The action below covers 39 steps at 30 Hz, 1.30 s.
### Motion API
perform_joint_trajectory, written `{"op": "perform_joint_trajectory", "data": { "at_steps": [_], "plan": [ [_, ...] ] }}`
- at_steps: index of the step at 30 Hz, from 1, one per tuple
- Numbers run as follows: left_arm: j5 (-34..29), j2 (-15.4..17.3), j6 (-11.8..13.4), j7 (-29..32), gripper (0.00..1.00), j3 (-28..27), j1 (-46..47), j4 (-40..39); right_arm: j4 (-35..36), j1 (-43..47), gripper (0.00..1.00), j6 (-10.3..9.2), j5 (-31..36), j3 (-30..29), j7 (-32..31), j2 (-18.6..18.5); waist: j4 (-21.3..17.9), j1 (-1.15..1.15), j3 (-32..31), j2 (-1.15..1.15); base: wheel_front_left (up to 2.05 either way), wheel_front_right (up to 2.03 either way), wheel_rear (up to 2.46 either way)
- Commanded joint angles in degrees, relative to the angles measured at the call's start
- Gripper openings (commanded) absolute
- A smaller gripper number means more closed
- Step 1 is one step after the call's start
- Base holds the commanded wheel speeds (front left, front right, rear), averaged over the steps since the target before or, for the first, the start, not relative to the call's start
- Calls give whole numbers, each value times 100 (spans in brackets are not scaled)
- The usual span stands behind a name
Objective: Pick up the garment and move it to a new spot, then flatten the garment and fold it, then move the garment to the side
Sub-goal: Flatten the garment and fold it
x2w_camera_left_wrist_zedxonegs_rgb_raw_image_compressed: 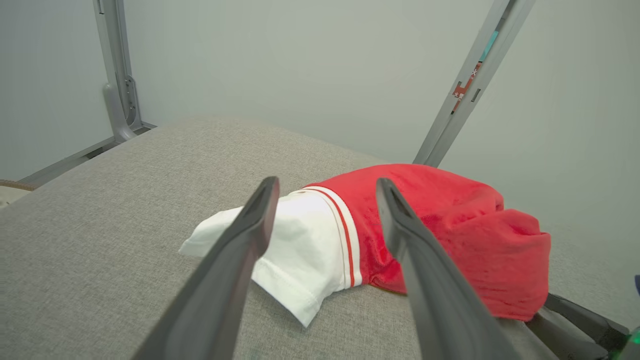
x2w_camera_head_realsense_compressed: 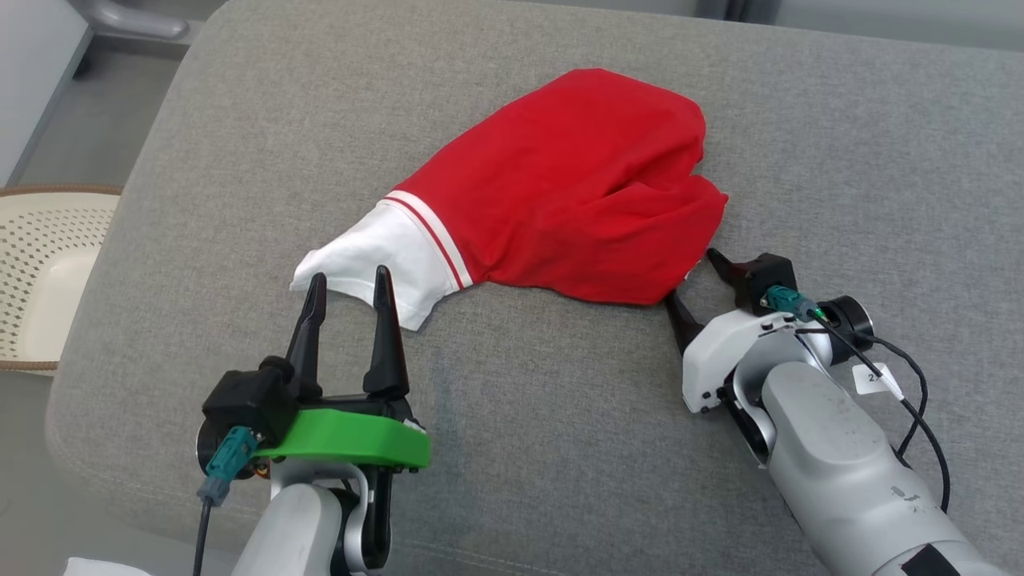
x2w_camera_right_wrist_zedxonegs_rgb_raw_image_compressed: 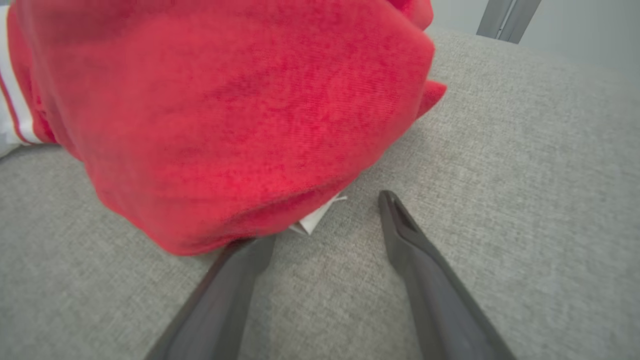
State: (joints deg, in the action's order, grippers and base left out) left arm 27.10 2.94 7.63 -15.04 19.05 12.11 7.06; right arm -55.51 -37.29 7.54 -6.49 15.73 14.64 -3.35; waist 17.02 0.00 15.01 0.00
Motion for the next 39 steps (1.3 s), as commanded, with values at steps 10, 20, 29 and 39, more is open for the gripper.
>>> {"op": "perform_joint_trajectory", "data": {
  "at_steps": [10,20,29,39],
  "plan": [
    [-72,1,43,-18,100,24,1,5,967,116,0,-11,291,-401,58,-19,-439,0,29,0,0,0,0],
    [-66,3,22,-18,100,130,-62,106,2203,708,0,-11,1748,-1202,56,-217,-1179,0,-204,0,0,0,0],
    [-13,4,62,-18,100,221,-64,116,3150,1680,0,-11,2813,-1917,-419,-338,-1437,0,-252,0,0,0,0],
    [-73,5,22,-18,100,98,-101,152,3349,2823,0,-11,2488,-1845,-477,-49,-1536,0,-253,0,0,0,0]
  ]
}}
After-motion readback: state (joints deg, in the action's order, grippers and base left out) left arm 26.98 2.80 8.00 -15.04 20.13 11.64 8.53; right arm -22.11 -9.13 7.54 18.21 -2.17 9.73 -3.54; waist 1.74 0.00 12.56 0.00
